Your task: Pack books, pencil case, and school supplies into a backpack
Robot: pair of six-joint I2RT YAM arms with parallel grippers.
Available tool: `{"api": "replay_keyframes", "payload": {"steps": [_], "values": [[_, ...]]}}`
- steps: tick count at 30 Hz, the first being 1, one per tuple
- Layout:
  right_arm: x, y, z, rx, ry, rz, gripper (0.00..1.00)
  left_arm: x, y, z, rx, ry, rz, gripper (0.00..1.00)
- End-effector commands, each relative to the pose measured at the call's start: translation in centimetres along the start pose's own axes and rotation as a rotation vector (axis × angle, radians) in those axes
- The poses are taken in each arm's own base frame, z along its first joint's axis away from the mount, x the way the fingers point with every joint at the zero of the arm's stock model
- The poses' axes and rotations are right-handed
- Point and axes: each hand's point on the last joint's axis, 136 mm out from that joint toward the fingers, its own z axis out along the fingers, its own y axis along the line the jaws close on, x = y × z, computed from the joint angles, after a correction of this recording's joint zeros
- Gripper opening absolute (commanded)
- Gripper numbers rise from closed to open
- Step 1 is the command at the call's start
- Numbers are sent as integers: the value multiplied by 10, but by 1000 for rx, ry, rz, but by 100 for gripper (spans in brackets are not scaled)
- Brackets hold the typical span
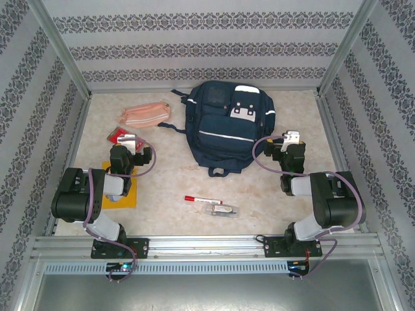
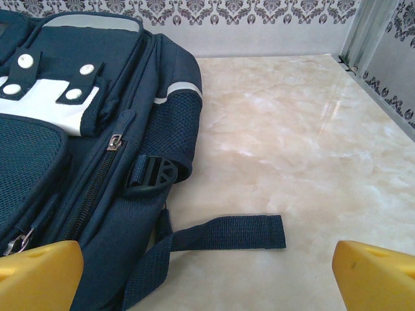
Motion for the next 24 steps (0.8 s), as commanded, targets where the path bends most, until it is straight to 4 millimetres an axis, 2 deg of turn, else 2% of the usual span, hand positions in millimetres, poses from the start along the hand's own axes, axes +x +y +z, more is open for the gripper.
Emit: {"api": "replay_keyframes", "payload": {"steps": [1,8,11,15,17,19,22,24], "values": [[-12,3,1,-4,-35,-3,98,-12,-5,1,19,-44,-3,99],[-11,3,1,-5,-34,-1,98,-12,-5,1,21,-44,-4,99],[-12,2,1,-2,-35,2,98,-12,3,1,-25,-42,-20,99],[-17,-12,-4,77,-49,35,98,-18,11,-3,-66,-61,-35,99],[-25,-9,-9,53,-73,30,98,-33,25,-18,-157,-72,-56,99],[-36,-13,-15,84,-44,32,98,-50,38,-34,-246,-51,-100,99],[-51,-40,-32,241,62,200,98,-72,50,-60,-322,16,-335,99],[-60,-35,-40,201,86,303,98,-72,45,-75,-315,101,-498,99]]}}
